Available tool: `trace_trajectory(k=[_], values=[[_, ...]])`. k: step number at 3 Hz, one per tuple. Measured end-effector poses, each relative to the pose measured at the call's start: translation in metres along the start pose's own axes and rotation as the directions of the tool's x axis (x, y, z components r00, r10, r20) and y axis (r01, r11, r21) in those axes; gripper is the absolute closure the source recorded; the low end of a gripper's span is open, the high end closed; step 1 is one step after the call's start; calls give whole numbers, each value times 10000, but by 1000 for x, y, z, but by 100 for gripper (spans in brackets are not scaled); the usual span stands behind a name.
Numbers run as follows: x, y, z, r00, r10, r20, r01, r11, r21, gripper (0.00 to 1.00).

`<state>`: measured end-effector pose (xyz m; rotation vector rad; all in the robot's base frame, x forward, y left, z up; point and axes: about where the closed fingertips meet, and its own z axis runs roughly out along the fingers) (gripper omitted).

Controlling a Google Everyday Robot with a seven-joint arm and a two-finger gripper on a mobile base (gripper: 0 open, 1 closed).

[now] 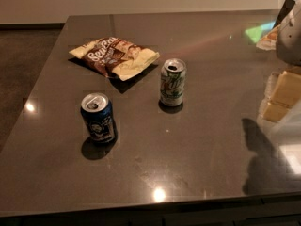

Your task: Move pepsi can near 7up can

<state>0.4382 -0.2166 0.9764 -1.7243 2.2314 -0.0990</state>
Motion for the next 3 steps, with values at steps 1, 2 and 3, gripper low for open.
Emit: trace_trajectory(k=[1,2,3], values=[[0,0,0,10000,0,0,0,10000,0,0],[-2,2,-3,9999,25,135,-23,10000,-91,0],[-20,16,-15,9958,67,918,-52,9999,-162,0]])
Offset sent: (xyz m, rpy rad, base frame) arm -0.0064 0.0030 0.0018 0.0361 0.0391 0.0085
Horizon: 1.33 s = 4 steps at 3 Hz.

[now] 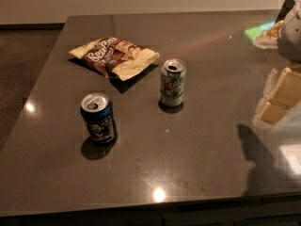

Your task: Move pepsi can near 7up can

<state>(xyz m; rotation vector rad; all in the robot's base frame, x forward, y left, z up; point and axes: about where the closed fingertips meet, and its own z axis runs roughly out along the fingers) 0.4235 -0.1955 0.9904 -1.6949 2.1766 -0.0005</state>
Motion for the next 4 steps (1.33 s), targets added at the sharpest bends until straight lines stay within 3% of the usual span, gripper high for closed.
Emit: trace_trajectory(k=[1,2,3,4], values=[[-33,28,-9,9927,397,1138,-424,9989,211,0],[-72,50,-9,9723,1051,2086,-1234,9894,769,0],[-101,61,-11,9518,1321,2769,-1807,9708,1580,0],[-101,61,-11,9518,1319,2769,-1806,9708,1581,0]])
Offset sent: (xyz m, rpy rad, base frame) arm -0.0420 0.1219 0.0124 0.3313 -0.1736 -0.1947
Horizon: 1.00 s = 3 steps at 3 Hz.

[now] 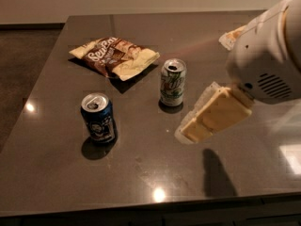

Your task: Move pepsi can near 7up can

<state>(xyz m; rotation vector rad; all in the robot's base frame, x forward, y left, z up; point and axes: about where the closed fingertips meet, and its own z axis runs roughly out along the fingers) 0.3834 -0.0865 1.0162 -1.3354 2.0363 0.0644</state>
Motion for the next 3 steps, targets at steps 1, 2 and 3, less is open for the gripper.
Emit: trace_trajectory(k=[1,2,3], values=[[-1,0,0,10000,-13,-6,13,10000,3,0],[-1,0,0,10000,-13,-6,13,10000,3,0],[-1,0,0,10000,-13,-6,13,10000,3,0]])
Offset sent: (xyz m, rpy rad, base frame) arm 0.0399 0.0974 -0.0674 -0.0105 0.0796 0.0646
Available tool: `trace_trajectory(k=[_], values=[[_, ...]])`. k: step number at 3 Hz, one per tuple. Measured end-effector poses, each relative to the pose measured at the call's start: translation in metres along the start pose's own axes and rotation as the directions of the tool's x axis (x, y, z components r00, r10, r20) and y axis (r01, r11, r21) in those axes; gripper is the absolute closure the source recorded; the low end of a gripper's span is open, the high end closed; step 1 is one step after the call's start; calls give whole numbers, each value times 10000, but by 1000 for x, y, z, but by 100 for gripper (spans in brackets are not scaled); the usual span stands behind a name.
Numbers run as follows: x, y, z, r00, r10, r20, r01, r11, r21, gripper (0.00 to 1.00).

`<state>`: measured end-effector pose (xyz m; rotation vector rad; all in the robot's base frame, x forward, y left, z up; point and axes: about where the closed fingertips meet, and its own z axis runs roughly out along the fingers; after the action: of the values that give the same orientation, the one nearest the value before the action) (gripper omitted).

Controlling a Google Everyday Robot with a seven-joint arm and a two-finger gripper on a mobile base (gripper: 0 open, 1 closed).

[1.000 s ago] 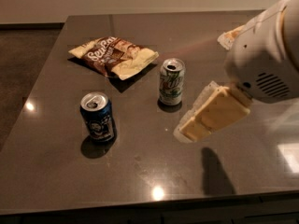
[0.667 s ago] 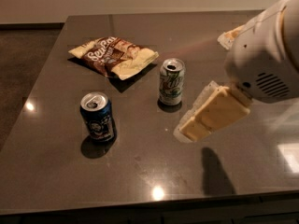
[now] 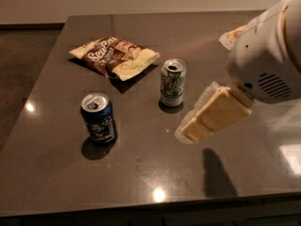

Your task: Move pepsi can near 7up can

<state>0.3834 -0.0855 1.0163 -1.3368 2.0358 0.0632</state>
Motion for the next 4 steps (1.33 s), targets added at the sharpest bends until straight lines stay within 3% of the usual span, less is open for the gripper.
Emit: trace_trajectory(k=[4], values=[[0,0,0,10000,0,0,0,10000,0,0]])
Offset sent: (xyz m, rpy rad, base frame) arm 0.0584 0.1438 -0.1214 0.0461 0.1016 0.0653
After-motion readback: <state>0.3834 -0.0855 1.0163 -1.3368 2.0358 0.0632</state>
